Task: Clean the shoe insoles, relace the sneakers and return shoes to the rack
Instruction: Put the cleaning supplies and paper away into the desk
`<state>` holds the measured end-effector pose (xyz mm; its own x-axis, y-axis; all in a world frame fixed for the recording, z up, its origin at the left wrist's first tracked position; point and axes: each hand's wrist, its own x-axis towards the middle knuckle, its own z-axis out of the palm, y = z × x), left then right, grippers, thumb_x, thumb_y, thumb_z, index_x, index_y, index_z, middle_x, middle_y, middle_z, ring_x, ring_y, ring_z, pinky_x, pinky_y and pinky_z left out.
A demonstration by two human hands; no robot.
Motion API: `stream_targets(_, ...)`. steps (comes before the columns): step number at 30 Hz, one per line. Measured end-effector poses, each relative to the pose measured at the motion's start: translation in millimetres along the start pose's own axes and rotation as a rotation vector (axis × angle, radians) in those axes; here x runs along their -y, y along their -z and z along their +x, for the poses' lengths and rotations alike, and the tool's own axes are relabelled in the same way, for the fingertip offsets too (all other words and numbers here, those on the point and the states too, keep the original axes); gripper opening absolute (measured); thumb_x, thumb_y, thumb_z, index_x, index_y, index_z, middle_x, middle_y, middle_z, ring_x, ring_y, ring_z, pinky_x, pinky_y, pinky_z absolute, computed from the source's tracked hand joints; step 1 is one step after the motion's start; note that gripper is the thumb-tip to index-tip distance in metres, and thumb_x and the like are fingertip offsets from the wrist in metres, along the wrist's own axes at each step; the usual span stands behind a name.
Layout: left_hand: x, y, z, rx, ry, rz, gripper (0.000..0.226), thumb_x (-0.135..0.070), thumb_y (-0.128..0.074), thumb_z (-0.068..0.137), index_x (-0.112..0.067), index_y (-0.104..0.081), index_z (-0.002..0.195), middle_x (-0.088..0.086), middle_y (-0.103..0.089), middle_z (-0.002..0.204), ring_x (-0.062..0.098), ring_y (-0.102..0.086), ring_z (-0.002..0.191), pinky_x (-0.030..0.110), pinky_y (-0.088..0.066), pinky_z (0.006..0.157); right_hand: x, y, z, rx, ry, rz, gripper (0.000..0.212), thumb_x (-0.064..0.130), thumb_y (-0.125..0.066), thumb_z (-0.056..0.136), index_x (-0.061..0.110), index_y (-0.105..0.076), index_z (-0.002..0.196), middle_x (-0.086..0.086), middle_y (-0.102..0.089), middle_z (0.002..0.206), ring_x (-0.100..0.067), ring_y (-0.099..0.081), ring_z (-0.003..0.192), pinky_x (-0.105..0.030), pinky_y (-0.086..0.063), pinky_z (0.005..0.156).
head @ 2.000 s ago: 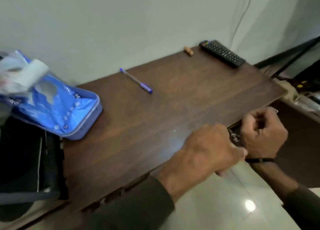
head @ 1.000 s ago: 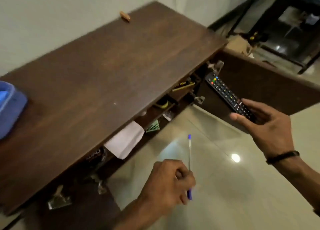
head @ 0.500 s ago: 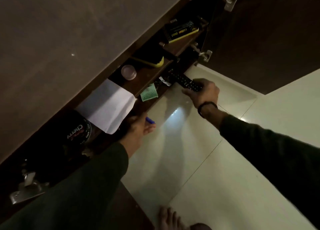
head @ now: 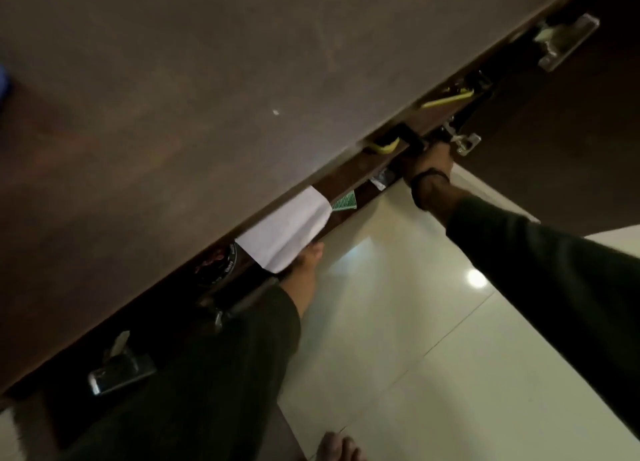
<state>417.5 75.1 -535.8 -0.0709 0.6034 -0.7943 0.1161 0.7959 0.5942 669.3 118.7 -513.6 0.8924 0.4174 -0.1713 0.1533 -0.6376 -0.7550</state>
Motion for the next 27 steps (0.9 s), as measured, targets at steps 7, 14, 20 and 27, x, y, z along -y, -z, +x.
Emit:
stream_targets(7,-24,-39,-104,0.515,-0.724,1.114,0.025,-0.051,-0.059,0.094,-0.029,-0.062,0.105,-0.006,-0.074,0.094,0.011,-0.068,0.089,0.034,-0.056,0.086,45,109,-58,-0.241,0.432,0.174,0.01,0.02,-0.057,0.098,0.017,-0.061,0.106,-0.004,-0.065,0.096,-0.019,-0.062,0.083,-0.045,-0.056,0.075)
stream_targets(14,-172,-64,-208,0.309,-1.744,1.052,0.014,-0.028,-0.06,0.1,-0.02,-0.059,0.089,0.002,-0.064,0.077,0.024,-0.062,0.063,0.037,-0.051,0.05,228,174,-54,-0.105,0.899,0.091,0.017,0.023,-0.065,0.094,0.016,-0.061,0.109,0.003,-0.061,0.1,0.002,-0.057,0.082,-0.018,-0.05,0.078)
stream_targets(20,-236,-18,-218,0.029,-1.696,1.1,0.015,-0.043,-0.059,0.096,-0.03,-0.058,0.088,-0.008,-0.061,0.077,0.015,-0.058,0.061,0.03,-0.033,0.05,317,78,-14,0.264,0.878,-0.533,0.065,0.029,-0.051,0.098,0.042,-0.018,0.153,-0.017,-0.009,0.162,-0.046,-0.028,0.138,-0.054,-0.03,0.113)
stream_targets(27,-253,24,-198,-0.111,-1.421,1.099,0.017,-0.035,-0.052,0.101,-0.032,-0.063,0.114,-0.007,-0.056,0.107,0.023,-0.063,0.092,0.043,-0.054,0.075,348,44,4,0.162,0.923,-0.573,0.022,0.016,-0.046,0.099,0.013,-0.062,0.114,-0.014,-0.064,0.114,-0.036,-0.056,0.108,-0.048,-0.05,0.09)
